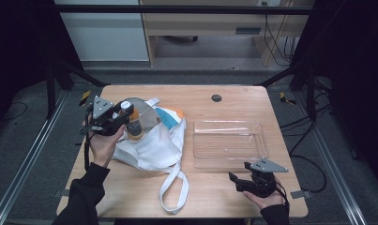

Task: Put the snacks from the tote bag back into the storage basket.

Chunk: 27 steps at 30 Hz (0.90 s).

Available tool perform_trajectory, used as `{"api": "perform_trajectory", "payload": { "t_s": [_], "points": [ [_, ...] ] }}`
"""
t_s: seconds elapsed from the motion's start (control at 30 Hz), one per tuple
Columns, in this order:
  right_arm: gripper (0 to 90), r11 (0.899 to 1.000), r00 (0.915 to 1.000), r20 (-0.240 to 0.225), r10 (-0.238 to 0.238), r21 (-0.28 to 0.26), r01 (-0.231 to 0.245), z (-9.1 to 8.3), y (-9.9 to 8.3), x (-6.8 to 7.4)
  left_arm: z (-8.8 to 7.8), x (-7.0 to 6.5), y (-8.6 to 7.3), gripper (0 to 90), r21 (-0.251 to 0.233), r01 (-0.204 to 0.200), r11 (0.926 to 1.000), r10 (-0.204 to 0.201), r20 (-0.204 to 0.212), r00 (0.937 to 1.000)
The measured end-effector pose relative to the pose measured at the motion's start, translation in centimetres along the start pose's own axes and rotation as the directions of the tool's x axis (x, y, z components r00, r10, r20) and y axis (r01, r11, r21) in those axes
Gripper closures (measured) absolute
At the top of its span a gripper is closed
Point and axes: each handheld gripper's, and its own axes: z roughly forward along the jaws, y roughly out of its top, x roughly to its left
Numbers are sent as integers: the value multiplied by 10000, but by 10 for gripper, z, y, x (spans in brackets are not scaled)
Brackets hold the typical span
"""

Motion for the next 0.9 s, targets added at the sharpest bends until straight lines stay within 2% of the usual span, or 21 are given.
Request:
{"api": "perform_trajectory", "payload": {
  "t_s": [0.13,0.3,0.5,0.67,0.9],
  "points": [
    [261,10000,10000,-21,-19,-8,19,0,0,0,-6,0,4,589,-22,-88,10000,88,-14,10000],
    [258,10000,10000,-32,-5,21,5,0,0,1,-13,-3,8,589,-98,38,9999,-38,42,10000],
    [253,10000,10000,-56,-41,-1,41,0,0,1,-19,-11,13,589,-184,-26,9998,31,274,9996],
    [249,10000,10000,-61,-32,34,33,0,0,1,-22,-19,17,589,-249,62,9997,-45,663,9978],
    [248,10000,10000,-44,-69,60,69,0,0,1,-31,-33,23,589,-434,-153,9989,191,896,9958]
  ]
}}
